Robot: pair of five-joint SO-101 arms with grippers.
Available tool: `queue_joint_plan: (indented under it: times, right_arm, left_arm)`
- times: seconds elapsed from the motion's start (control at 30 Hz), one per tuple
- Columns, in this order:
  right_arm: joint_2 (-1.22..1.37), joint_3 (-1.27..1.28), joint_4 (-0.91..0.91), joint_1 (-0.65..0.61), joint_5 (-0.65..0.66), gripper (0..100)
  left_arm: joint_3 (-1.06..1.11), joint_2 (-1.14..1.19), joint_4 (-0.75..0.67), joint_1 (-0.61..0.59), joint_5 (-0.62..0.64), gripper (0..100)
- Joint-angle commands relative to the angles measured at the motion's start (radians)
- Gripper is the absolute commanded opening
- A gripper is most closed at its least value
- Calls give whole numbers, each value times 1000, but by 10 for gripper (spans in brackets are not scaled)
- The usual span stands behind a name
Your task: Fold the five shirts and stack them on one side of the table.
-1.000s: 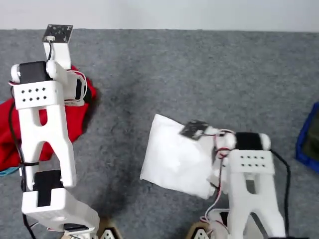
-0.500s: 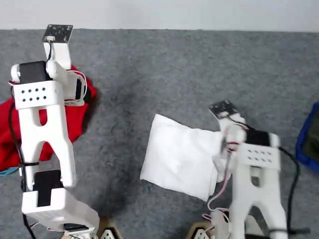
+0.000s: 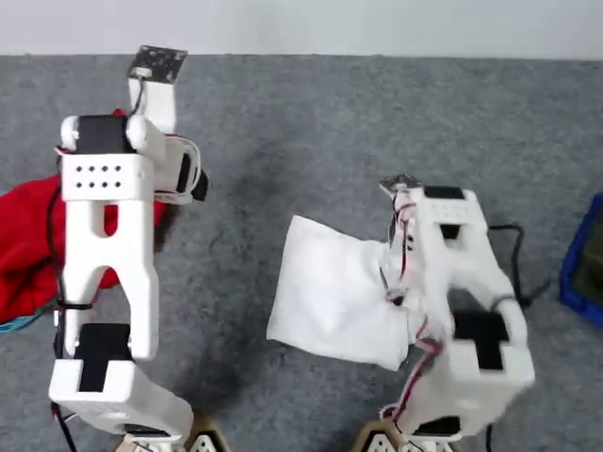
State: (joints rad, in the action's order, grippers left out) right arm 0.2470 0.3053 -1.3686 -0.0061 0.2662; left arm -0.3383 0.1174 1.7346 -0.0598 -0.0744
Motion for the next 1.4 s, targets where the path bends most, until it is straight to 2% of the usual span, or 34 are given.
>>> queue_joint_plan:
  times: [0.0, 0.17, 0.23, 0.3, 0.4, 0.47, 0.53, 0.8, 1.07, 1.2, 1.37]
  right_arm:
    - [142, -195, -62, -5, -9, 453]
    - [328, -354, -111, -5, -28, 452]
    - [377, -396, -139, -8, -26, 411]
    - [406, -443, -179, -39, -21, 307]
    - [420, -485, -209, -91, -20, 93]
    - [421, -494, -213, -114, -21, 1]
    - [423, -494, -214, -128, -18, 25]
    - [383, -496, -225, -127, -18, 9]
    - [48, -496, -245, -124, -15, 9]
    - [-68, -494, -214, -8, 44, 9]
    - [-127, -494, -82, 266, 114, 9]
  left_arm:
    - [-4, -49, 21, 25, 17, 184]
    - [-4, -49, 21, 17, 17, 184]
    - [-4, -49, 21, 15, 17, 184]
    - [-4, -49, 21, 17, 17, 184]
    - [-4, -49, 21, 20, 17, 184]
    - [-4, -49, 21, 17, 17, 184]
    - [-4, -49, 21, 15, 17, 184]
    - [-4, -49, 21, 3, 17, 184]
    - [-2, -49, 21, 5, 17, 184]
    - [-2, -57, 23, -18, 17, 184]
    - [74, -107, 21, -71, 11, 184]
